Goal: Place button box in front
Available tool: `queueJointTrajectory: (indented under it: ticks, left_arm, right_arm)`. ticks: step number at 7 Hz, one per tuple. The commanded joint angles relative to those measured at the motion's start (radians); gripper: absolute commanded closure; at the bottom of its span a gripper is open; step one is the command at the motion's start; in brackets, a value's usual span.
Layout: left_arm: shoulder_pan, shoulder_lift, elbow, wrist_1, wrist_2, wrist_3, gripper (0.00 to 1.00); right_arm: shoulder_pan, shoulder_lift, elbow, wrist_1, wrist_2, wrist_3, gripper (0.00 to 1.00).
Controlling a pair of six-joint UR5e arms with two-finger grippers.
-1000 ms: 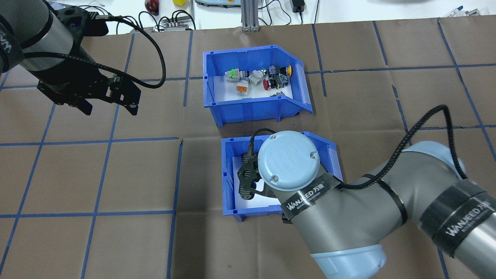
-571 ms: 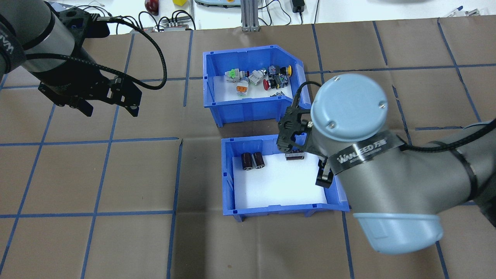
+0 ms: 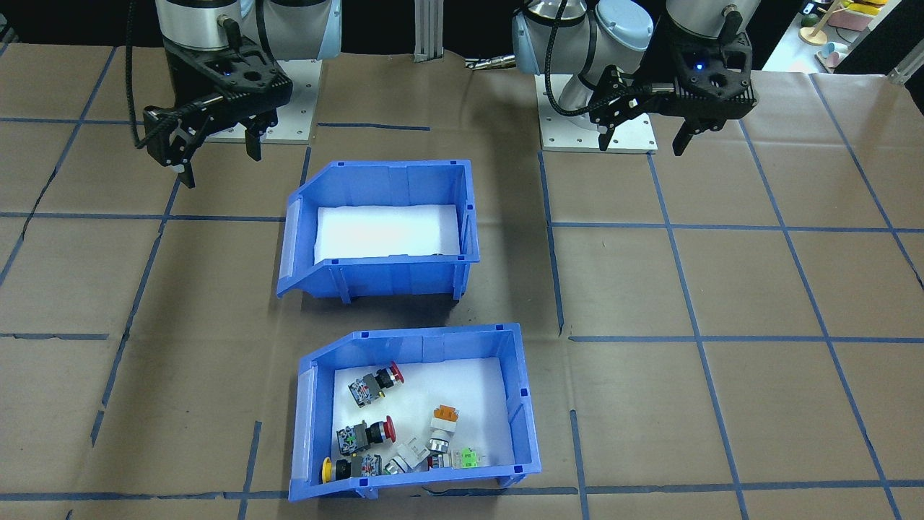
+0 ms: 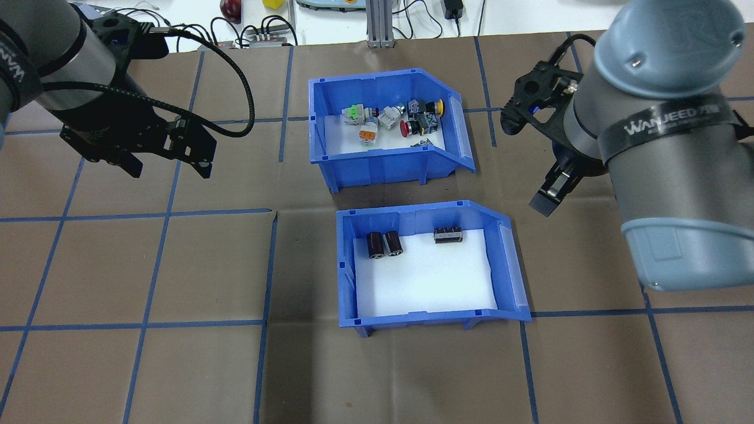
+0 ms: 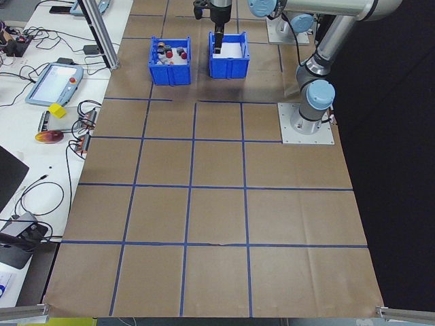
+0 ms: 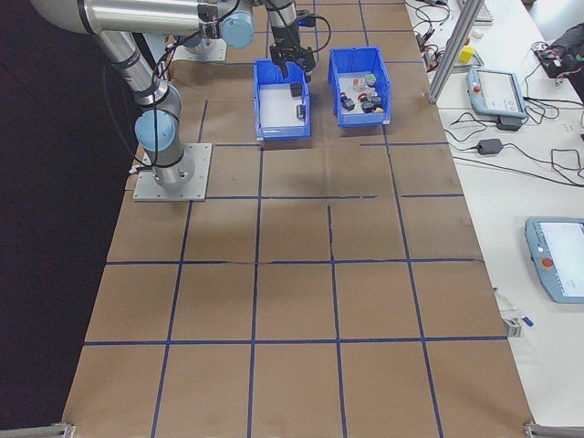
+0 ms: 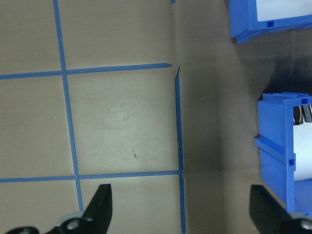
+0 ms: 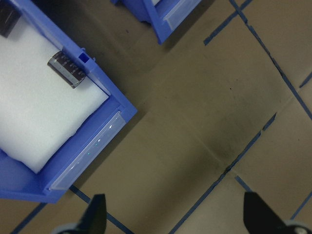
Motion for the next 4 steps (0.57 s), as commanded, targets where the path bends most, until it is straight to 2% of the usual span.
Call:
queueJointTrajectory:
  ticks: [1, 2, 3, 4]
  left_arm:
    - [0.000, -0.001, -0.003, 0.000, 0.000, 0.000, 0.01]
    - [0.000, -0.001, -0.003, 0.000, 0.000, 0.000, 0.01]
    - [0.000, -0.001, -0.003, 0.000, 0.000, 0.000, 0.01]
    - [0.000, 0.001, -0.003, 0.000, 0.000, 0.002, 0.01]
  right_arm:
    - [-0.042, 0.018, -0.083, 0.099, 0.082, 0.350, 0.00]
    - [-0.043, 0.064, -0.134, 0.114, 0.084, 0.528, 0.00]
    - [-0.043, 0.121, -0.206, 0.140, 0.082, 0.609, 0.00]
    - [-0.043, 0.188, -0.290, 0.264, 0.084, 0.692, 0.00]
